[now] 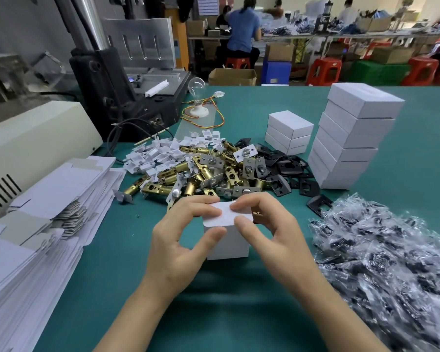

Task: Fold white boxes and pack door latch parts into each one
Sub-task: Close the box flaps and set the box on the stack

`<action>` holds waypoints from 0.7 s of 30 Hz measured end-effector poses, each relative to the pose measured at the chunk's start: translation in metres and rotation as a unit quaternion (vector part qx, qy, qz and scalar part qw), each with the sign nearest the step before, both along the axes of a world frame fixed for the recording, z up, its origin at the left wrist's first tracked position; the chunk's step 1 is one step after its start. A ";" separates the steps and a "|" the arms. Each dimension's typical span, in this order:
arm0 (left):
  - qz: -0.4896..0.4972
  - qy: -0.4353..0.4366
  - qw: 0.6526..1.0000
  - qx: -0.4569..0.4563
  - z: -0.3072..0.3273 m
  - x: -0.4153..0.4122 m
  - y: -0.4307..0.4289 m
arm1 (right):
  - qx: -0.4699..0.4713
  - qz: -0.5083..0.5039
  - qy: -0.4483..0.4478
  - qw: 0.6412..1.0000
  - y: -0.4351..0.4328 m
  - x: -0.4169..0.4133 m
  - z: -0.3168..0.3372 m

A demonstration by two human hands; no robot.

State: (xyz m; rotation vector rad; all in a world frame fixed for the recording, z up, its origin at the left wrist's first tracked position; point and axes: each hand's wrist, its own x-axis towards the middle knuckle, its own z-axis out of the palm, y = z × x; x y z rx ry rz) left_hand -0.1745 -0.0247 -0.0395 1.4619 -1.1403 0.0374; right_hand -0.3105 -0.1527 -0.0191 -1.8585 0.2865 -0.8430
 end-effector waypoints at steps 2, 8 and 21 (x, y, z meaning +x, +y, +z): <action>0.005 0.007 1.000 -0.003 -0.001 -0.001 -0.001 | -0.008 0.003 0.001 1.000 -0.001 -0.001 -0.002; -0.015 0.057 0.998 -0.013 0.003 -0.003 -0.002 | -0.021 -0.022 -0.009 1.000 0.001 0.001 -0.004; -0.030 0.056 0.998 -0.004 0.001 0.002 -0.004 | -0.038 -0.045 -0.039 0.997 0.000 0.002 -0.006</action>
